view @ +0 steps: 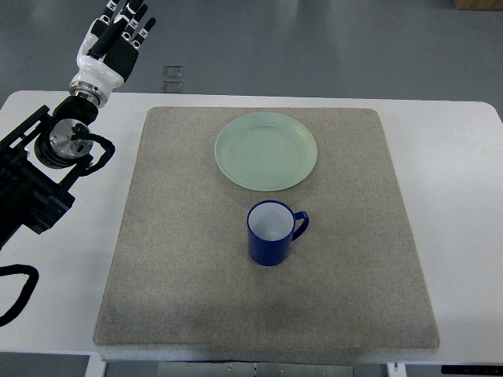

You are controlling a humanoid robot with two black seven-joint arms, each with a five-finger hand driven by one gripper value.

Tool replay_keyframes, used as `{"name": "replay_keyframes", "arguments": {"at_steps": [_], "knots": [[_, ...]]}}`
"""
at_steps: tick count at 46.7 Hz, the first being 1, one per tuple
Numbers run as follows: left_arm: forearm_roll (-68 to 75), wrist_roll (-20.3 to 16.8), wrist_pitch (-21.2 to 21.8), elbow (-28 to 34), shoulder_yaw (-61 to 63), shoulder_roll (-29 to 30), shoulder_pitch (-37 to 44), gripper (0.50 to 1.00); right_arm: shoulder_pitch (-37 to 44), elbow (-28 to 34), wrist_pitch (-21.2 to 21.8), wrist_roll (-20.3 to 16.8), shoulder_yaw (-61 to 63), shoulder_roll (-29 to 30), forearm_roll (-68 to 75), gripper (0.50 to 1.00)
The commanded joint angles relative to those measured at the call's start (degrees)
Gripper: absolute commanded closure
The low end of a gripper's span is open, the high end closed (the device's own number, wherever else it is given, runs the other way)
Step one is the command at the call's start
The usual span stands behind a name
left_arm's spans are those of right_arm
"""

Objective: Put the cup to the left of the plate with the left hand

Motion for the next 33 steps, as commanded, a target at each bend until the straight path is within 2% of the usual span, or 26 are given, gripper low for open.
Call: {"name": "replay_keyframes", "arguments": {"at_steps": [1, 7, 33], "knots": [[0.09, -0.09, 0.00, -0.03, 0.00, 0.00, 0.09, 0.504, 0.00, 0.00, 0.00, 0.00, 0.00, 0.00, 0.00, 0.568], [0.70, -2.37, 0.09, -0.03, 0.53, 0.00, 0.09, 0.504, 0.00, 0.00, 0.00, 0.00, 0.00, 0.00, 0.00, 0.568], [0.00, -2.29, 0.53, 0.06, 0.09, 0.09, -0.18, 0.504, 0.00, 0.00, 0.00, 0.00, 0.00, 0.00, 0.00, 0.568]]}}
